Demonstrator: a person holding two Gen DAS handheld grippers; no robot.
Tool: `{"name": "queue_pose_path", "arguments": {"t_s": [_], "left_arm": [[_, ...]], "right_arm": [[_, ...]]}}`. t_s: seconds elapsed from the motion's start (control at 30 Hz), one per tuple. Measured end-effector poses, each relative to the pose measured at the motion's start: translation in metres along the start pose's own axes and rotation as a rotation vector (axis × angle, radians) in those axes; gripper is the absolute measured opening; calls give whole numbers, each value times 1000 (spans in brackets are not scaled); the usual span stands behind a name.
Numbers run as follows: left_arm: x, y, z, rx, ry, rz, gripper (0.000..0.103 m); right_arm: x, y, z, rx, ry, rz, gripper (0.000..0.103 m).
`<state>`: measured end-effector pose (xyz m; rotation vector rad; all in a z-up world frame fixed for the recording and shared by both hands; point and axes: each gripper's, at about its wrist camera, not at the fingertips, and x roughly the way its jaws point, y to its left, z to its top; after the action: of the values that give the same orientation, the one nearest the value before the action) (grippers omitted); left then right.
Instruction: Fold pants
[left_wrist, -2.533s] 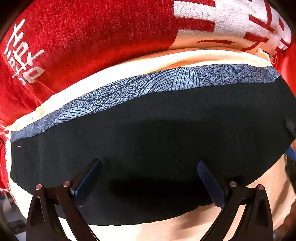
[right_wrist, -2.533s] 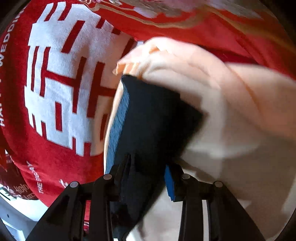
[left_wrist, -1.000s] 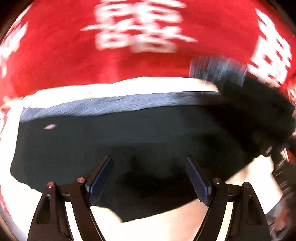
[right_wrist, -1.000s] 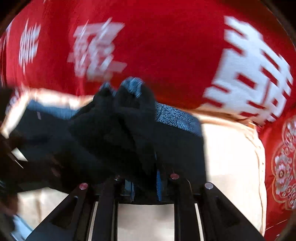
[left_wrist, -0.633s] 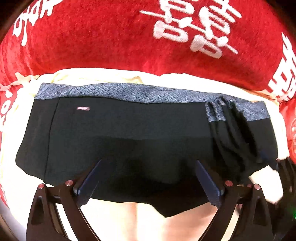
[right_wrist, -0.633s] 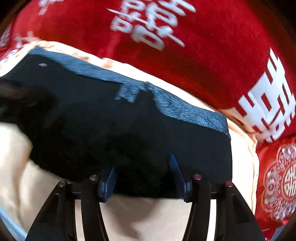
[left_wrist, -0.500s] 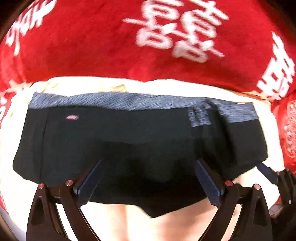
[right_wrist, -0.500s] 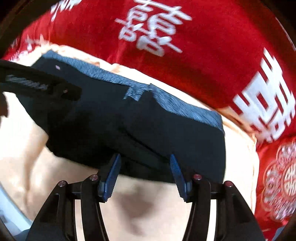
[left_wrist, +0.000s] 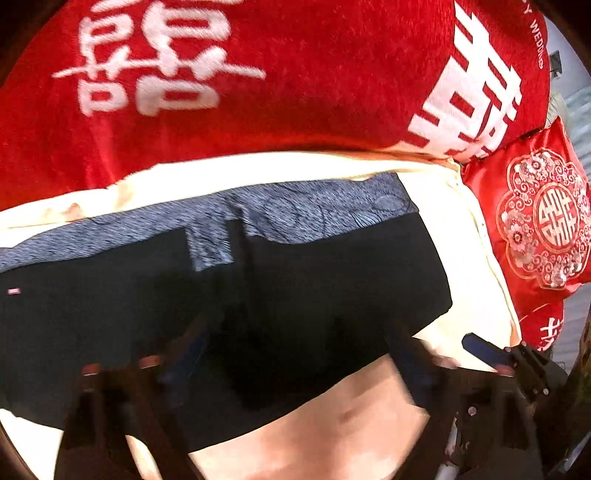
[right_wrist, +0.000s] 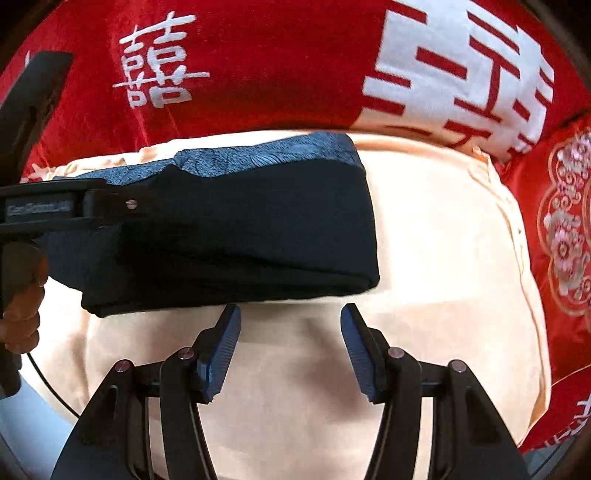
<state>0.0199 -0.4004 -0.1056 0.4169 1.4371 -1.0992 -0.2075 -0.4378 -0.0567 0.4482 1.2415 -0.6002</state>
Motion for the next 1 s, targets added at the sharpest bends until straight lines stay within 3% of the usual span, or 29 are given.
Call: {"name": "queue_pose_path", "arguments": {"t_s": [0.03,0.07,0.1,0.13,0.2,0.23,0.47,0.6,0.73,0.83,0.93,1.0], "left_arm": [[4,-1,1,-2,25,-8,52],[9,-2,2,-8,57,-25,44],[12,-3,1,-13,85,-54,21],[14,-3,0,-18,108,-80,10],[11,-1,-3,-20,114,-92,10],[8,0,-5,-13,110,-79,6],[19,12,-31,10,112,13,6],[15,9,-36,33,87,27,6],[12,9,-37,18,71,34,6],[11,5,-37,18,51,56,6],[9,5,-37,-7,26,60,6],[5,9,-36,-42,19,62,6]], "right_arm": [[1,-3,-1,11,4,9,56],[2,-7,-1,22,9,18,53],[4,-9,0,29,16,27,46],[4,-13,0,39,28,38,43],[3,-20,0,56,35,51,42],[1,-23,1,64,36,57,42],[5,-42,6,82,54,92,42],[11,-51,33,102,23,114,42],[32,-51,81,88,-19,133,42],[67,-43,111,90,5,144,42],[107,-31,119,80,77,112,45],[103,-22,120,51,52,72,47]]}}
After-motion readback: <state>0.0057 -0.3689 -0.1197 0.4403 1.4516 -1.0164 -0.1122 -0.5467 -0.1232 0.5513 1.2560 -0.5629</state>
